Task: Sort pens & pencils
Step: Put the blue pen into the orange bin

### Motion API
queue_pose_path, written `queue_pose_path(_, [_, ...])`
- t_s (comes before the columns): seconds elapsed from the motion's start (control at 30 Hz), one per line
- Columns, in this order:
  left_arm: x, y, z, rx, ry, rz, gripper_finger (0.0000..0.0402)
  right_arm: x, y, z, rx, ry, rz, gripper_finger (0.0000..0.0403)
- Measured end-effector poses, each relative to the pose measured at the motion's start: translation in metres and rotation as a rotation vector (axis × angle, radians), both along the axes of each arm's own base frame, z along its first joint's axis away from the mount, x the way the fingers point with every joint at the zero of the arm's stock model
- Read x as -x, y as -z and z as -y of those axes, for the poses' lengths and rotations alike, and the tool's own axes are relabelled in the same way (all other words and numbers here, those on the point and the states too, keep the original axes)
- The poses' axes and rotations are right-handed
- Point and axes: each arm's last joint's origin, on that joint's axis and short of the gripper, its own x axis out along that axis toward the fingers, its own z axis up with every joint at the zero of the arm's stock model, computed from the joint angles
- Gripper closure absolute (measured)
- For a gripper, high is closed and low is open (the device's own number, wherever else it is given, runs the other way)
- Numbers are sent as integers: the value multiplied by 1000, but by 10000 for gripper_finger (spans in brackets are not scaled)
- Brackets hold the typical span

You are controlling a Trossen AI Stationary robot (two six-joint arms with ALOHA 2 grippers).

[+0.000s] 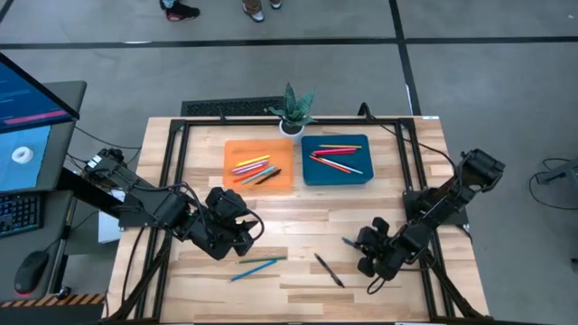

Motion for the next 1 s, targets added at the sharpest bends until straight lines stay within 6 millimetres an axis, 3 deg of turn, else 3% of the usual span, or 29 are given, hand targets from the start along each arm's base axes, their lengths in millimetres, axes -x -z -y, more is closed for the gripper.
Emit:
queue_pose_path(0.2, [-1,-1,0,-3,-6,22,235,-2,-17,4,-21,22,67,396])
queue_pose_path(0.53, [-6,-6,2,-38,-16,101,235,-4,-75,25,-48,21,338,389])
queue_pose_path(0.6, [-7,-7,2,-40,-9,106,235,-1,-79,27,-90,-62,278,369])
queue_pose_path(0.7, [-7,-7,2,-39,-6,115,235,6,-79,33,-170,-176,5,338])
queue_pose_path(0.8, [-7,-7,2,-43,-9,116,235,10,-80,36,-102,-245,-210,309])
queue_pose_path(1.0, [-7,-7,2,-44,-8,116,235,-5,-88,24,-47,-331,-245,246])
